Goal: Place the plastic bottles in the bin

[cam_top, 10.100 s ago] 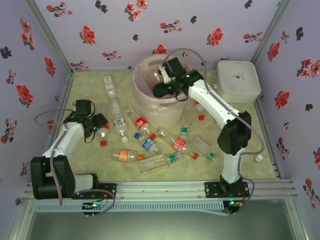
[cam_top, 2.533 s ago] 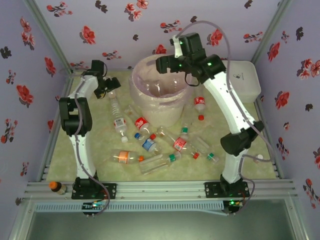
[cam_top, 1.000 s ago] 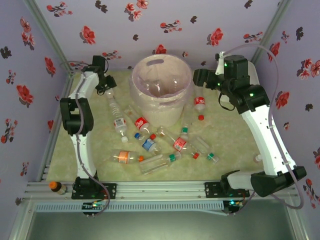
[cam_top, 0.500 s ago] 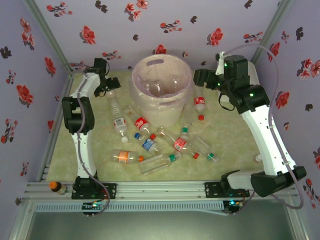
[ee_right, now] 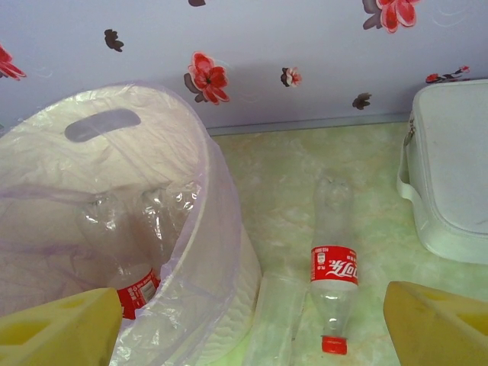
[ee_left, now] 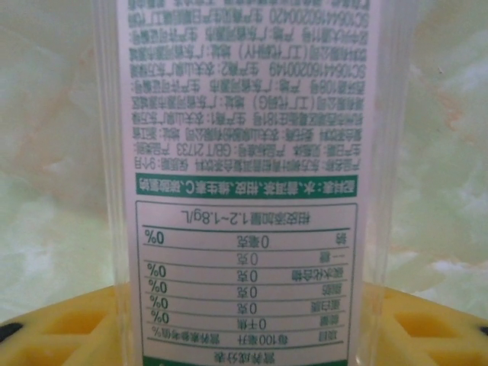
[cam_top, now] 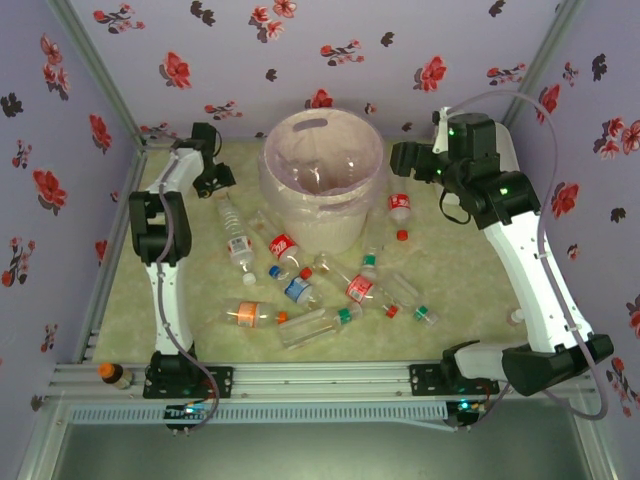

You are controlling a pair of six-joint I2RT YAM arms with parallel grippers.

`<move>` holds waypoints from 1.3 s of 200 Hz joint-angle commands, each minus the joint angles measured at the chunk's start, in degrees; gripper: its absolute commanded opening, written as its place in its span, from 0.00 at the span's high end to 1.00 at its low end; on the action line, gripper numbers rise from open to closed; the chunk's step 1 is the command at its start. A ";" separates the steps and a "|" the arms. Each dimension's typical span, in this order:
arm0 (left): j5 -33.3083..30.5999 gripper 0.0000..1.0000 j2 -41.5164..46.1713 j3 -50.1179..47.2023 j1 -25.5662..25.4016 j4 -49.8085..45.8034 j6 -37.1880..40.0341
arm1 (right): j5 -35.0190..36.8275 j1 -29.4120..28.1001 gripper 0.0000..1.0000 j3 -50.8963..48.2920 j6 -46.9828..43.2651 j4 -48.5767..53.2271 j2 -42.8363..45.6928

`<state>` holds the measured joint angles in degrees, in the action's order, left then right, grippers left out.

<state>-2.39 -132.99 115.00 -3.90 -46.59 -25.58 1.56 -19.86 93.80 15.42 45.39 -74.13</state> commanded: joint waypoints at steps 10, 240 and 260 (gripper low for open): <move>-1.87 0.47 10.20 2.45 0.80 -2.72 3.13 | -0.71 0.43 0.11 2.28 -0.97 0.64 0.20; -4.00 0.86 26.40 8.88 -34.43 -0.47 5.04 | -0.62 2.79 0.16 15.35 -3.00 3.33 -5.69; -3.71 0.84 25.85 6.94 -34.47 -1.64 4.14 | 1.71 3.76 0.15 12.19 -3.42 5.13 -4.32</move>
<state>-5.50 -107.18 123.52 -37.95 -47.92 -18.94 -3.53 -17.17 108.84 14.90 45.39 -80.53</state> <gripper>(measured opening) 0.582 0.845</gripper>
